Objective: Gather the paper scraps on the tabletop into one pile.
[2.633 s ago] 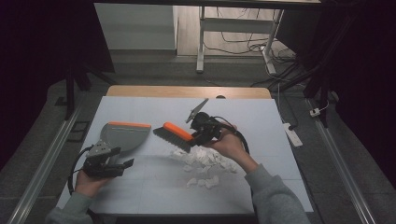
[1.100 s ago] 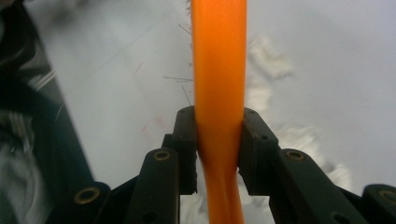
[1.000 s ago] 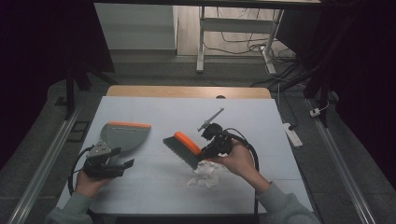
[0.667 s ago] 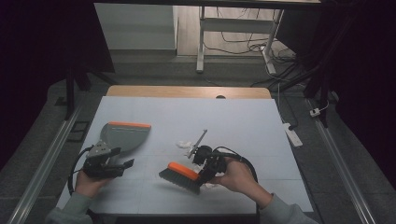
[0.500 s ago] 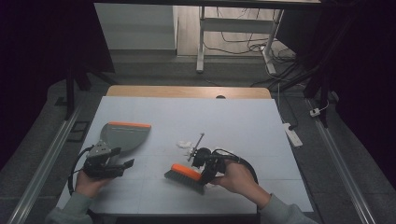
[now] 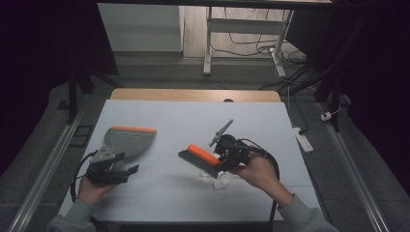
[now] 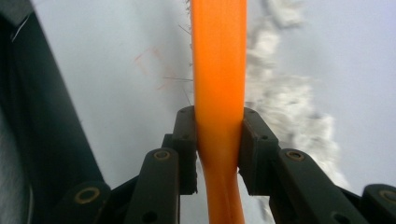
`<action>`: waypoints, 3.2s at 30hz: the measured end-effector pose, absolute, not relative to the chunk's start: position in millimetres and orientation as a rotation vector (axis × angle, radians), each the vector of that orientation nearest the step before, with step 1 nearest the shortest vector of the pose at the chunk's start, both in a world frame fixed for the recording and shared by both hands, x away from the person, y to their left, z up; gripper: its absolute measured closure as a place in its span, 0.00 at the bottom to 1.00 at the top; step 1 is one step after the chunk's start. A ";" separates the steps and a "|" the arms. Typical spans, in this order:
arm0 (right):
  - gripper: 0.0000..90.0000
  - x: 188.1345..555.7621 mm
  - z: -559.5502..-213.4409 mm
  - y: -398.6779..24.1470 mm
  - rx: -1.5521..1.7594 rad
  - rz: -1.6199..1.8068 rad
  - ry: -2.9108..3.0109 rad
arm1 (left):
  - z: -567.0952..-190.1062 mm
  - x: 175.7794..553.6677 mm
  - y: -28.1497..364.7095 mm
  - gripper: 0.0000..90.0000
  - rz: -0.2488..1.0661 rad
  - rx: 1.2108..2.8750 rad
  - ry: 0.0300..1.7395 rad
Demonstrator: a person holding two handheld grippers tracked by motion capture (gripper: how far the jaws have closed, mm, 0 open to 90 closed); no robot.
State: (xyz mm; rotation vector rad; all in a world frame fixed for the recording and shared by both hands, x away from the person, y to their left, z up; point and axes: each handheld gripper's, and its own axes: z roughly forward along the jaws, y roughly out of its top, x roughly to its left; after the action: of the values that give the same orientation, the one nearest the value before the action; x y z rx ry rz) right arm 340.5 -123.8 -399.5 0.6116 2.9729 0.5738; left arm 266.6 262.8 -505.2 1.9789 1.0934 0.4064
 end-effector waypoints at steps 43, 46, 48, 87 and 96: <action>0.78 415.6 -417.9 -101.8 0.258 0.505 2.921 | -505.8 266.7 263.3 0.29 0.403 1.981 1.091; 0.78 416.1 -410.5 -111.5 0.339 0.574 2.876 | -506.0 266.9 263.8 0.29 0.402 1.979 1.093; 0.79 415.6 -405.1 -120.0 0.415 0.613 2.835 | -506.0 266.9 264.1 0.29 0.401 1.977 1.095; 0.79 373.5 -434.5 -191.5 1.510 0.544 2.763 | -502.5 263.6 263.0 0.29 0.403 1.963 1.063; 0.79 369.0 -425.9 -213.8 1.485 0.559 2.698 | -502.8 263.5 261.6 0.29 0.405 1.971 1.066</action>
State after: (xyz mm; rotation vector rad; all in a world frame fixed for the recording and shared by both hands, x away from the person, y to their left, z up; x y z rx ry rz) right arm 369.0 -213.8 -425.9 1.4855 2.6980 0.5594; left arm 263.5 261.6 -502.8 1.9709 1.0660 0.4051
